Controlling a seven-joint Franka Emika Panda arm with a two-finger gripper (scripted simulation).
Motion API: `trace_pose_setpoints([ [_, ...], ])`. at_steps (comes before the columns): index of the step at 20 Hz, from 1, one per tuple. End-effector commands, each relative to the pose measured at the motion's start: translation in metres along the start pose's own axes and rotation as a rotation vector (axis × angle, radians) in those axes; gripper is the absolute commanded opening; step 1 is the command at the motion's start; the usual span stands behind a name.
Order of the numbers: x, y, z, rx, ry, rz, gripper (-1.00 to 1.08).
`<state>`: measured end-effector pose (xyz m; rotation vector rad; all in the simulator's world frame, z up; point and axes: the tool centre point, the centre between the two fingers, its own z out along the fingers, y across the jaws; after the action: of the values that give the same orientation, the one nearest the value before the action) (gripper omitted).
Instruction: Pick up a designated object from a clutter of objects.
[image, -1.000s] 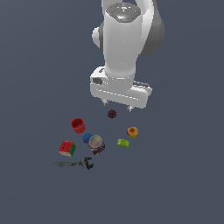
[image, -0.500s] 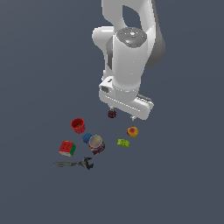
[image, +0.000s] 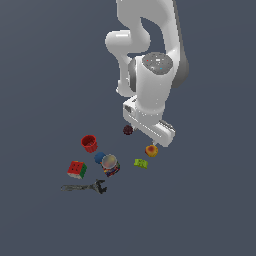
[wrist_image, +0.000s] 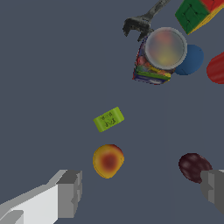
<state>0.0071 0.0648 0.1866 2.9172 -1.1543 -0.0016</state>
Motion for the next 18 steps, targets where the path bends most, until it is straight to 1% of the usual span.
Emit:
trace_pose_setpoints([
  [1, -0.004, -0.003, 0.010, 0.000, 0.000, 0.055, 1.00],
  [18, -0.038, -0.018, 0.076, 0.003, -0.001, 0.409, 1.00],
])
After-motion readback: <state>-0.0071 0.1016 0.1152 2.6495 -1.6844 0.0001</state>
